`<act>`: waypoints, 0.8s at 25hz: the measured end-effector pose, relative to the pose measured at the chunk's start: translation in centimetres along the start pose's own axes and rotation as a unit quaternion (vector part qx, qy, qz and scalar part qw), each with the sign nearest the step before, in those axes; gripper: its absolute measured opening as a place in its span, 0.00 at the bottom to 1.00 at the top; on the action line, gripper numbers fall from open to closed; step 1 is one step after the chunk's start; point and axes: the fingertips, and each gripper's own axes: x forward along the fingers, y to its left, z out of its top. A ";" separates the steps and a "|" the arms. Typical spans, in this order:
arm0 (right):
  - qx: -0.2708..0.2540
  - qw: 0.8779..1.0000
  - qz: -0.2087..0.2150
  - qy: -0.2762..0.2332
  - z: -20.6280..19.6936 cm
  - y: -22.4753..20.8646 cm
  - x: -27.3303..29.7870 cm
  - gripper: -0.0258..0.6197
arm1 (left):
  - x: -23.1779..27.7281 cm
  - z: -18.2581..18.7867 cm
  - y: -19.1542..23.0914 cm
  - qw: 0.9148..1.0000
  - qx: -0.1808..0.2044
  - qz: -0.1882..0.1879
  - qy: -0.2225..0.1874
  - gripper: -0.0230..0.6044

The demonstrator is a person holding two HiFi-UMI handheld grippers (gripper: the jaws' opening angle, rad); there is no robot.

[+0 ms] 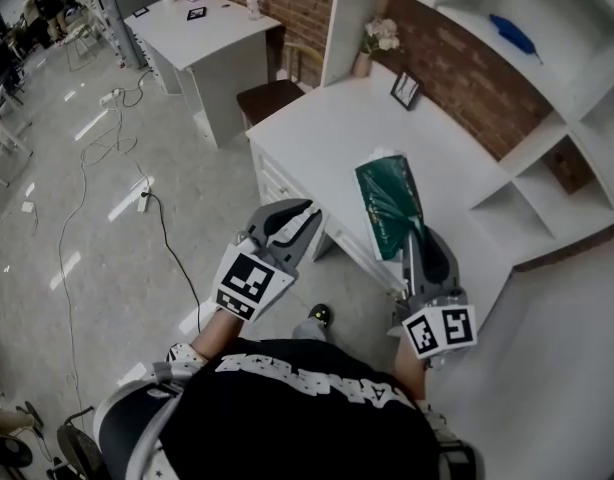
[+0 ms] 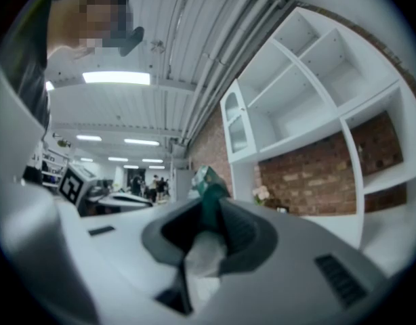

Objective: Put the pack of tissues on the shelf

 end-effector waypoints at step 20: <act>-0.004 1.000 0.010 -0.027 2.5 -9.6 3.4 0.18 | 11.8 2.3 -4.4 0.998 0.037 -0.047 0.006 0.24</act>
